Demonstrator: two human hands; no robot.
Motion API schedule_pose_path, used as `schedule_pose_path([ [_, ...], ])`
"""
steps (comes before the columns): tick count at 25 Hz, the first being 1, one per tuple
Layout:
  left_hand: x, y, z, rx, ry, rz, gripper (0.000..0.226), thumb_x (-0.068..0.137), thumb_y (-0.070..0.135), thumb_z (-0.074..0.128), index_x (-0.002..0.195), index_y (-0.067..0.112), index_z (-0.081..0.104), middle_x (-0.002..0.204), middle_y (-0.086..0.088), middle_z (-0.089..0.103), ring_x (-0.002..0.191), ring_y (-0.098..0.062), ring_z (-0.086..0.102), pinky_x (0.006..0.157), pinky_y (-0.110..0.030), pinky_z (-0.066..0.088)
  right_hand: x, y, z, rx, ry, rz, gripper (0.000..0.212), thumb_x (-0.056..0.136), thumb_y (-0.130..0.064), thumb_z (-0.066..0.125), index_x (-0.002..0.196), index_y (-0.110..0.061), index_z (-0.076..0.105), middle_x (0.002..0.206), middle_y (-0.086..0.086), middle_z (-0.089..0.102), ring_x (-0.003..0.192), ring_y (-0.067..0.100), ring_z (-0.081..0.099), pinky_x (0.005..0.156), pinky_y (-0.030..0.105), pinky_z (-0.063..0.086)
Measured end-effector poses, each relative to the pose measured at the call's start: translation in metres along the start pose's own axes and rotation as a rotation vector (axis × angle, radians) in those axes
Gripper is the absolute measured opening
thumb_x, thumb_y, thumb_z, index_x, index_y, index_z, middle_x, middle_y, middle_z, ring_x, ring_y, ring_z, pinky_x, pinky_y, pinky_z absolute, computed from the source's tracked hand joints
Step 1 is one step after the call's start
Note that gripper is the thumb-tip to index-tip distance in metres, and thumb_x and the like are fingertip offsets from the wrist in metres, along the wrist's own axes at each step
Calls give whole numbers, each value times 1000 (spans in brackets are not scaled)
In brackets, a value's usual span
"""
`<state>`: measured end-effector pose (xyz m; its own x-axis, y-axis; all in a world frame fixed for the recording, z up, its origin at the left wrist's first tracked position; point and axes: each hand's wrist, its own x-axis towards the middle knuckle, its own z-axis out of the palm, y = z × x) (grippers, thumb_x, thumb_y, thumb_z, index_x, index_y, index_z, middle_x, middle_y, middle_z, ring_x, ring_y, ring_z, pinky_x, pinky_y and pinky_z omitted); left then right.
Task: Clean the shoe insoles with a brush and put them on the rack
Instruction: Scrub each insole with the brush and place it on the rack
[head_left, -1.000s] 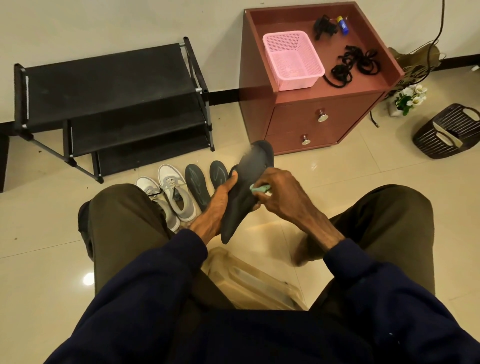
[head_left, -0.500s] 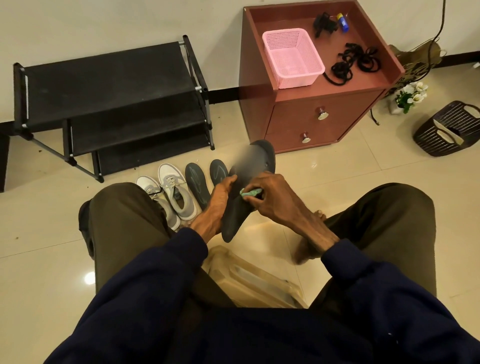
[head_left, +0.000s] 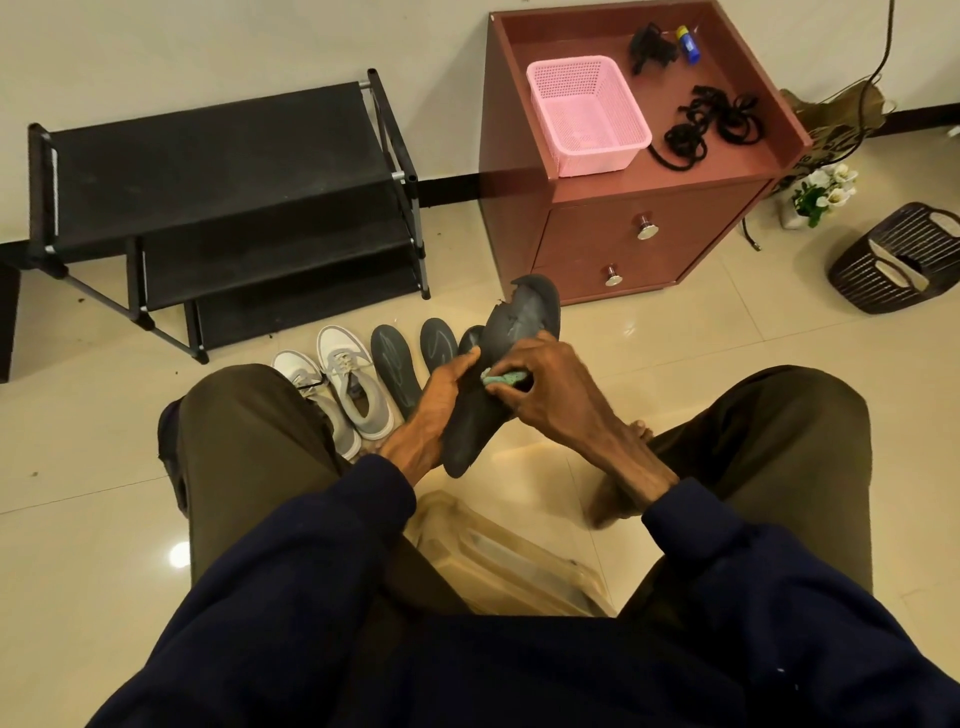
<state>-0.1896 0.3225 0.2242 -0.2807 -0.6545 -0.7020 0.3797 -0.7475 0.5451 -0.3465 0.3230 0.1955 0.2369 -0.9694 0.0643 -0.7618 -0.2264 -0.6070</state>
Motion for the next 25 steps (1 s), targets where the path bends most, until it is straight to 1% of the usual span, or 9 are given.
schedule_pose_path([
  [4, -1, -1, 4, -75, -67, -67, 34, 106, 30, 48, 119, 1, 59, 86, -16, 78, 72, -27, 77, 56, -35, 62, 5, 21, -12, -180, 212, 210, 21, 87, -26, 80, 103, -13, 78, 98, 3, 72, 93, 16, 53, 74, 32, 50],
  [6, 2, -2, 3, -64, -67, -58, 37, 105, 33, 50, 126, 3, 59, 93, -15, 78, 77, -26, 77, 61, -36, 63, 1, 14, -8, -71, 145, 148, 21, 87, -27, 80, 103, -14, 78, 97, 1, 72, 90, 14, 55, 75, 30, 53],
  [9, 9, -4, -5, -45, -22, -5, 44, 103, 40, 53, 129, 6, 62, 103, -13, 74, 82, -22, 76, 68, -32, 62, -7, -14, 6, 92, -109, -10, 18, 86, -23, 82, 102, -16, 79, 95, -3, 72, 86, 7, 57, 73, 16, 46],
  [10, 10, -4, -6, -50, -19, -5, 46, 103, 41, 54, 131, 5, 61, 103, -13, 74, 83, -23, 75, 68, -32, 62, -8, -17, 8, 77, -124, -32, 18, 86, -24, 81, 102, -16, 79, 96, -2, 72, 87, 8, 56, 74, 18, 46],
  [13, 11, -4, -5, -127, -69, -53, 44, 105, 34, 49, 135, 4, 56, 97, -15, 76, 78, -26, 75, 62, -35, 61, -1, -3, 1, -79, 37, 37, 18, 86, -27, 81, 100, -16, 78, 96, 1, 72, 90, 15, 54, 73, 33, 51],
  [16, 12, -5, -4, -160, -102, -77, 36, 105, 28, 50, 130, 3, 57, 97, -17, 76, 78, -28, 76, 62, -38, 63, 2, 11, -5, -170, 180, 141, 21, 87, -26, 81, 102, -13, 77, 98, 6, 71, 93, 20, 56, 77, 36, 54],
  [21, 18, -5, -13, -136, -80, -65, 37, 101, 35, 59, 120, 5, 67, 103, -16, 73, 87, -27, 73, 82, -38, 62, -8, -17, 6, 130, -120, -24, 21, 86, -23, 82, 105, -15, 79, 99, -1, 74, 89, 9, 59, 76, 24, 52],
  [23, 21, -5, -16, -144, -87, -68, 39, 101, 37, 59, 124, 7, 66, 107, -15, 72, 90, -28, 72, 87, -42, 59, -4, -14, 3, 76, -76, -26, 22, 85, -25, 82, 105, -16, 79, 98, -1, 74, 90, 10, 56, 74, 26, 52],
  [25, 22, -6, -15, -166, -108, -77, 34, 104, 34, 54, 122, 8, 66, 104, -15, 73, 86, -26, 72, 77, -42, 63, 1, -3, -1, -84, 64, 20, 22, 86, -27, 82, 103, -15, 78, 98, 3, 73, 92, 17, 55, 75, 35, 54],
])
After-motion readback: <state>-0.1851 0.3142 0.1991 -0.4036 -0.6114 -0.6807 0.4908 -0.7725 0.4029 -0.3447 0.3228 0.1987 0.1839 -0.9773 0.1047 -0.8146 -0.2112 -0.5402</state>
